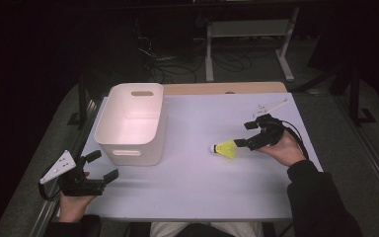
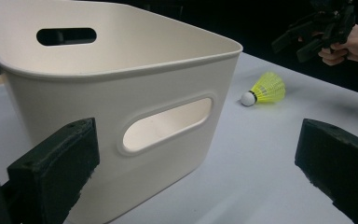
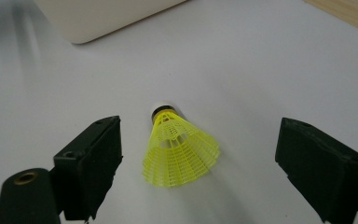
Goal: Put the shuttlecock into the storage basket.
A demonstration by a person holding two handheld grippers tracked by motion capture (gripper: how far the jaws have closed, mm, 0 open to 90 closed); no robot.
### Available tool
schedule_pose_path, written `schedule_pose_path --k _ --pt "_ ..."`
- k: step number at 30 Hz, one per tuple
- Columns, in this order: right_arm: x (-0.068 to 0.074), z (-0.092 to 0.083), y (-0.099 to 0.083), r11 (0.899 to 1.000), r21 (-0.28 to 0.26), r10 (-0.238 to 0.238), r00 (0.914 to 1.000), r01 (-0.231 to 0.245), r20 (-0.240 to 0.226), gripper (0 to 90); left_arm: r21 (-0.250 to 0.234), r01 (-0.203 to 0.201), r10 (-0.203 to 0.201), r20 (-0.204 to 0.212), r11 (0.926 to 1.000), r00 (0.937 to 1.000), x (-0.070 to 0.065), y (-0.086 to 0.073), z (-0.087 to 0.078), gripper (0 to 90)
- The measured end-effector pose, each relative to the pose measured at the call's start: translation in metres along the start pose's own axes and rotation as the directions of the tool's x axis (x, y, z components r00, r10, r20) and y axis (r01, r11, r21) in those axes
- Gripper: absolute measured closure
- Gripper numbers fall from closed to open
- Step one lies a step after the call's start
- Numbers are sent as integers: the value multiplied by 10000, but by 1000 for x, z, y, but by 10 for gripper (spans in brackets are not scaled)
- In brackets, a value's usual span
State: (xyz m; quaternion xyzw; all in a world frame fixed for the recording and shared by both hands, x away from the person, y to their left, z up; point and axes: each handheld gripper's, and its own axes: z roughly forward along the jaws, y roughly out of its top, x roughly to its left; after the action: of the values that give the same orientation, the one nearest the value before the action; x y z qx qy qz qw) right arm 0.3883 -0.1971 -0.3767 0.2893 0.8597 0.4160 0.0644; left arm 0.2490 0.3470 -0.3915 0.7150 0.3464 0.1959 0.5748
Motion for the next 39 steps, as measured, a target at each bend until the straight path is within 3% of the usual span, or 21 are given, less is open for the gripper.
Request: schedule_pose_path --k 3,6,10,23,26,39 --pt "-2 1 1 10000 55 -55 9996 56 -293 268 -2 5 -5 11 10000 10000 0 0 0 0" --pt "-3 3 3 9995 130 -286 9992 289 -261 406 -8 5 -5 16 10000 10000 0 0 0 0" --pt "-6 6 5 9994 83 -332 9989 335 -344 523 -7 -1 1 29 10000 10000 0 0 0 0" --pt "-17 20 9 9984 481 -274 9976 305 -637 835 -17 -1 1 63 10000 10000 0 0 0 0" --pt "-21 21 7 9984 531 -140 9982 171 -579 882 -11 1 -1 66 10000 10000 0 0 0 0" --pt "-37 37 0 9966 796 241 9986 -202 -474 889 -8 0 0 86 10000 10000 0 0 1 0"
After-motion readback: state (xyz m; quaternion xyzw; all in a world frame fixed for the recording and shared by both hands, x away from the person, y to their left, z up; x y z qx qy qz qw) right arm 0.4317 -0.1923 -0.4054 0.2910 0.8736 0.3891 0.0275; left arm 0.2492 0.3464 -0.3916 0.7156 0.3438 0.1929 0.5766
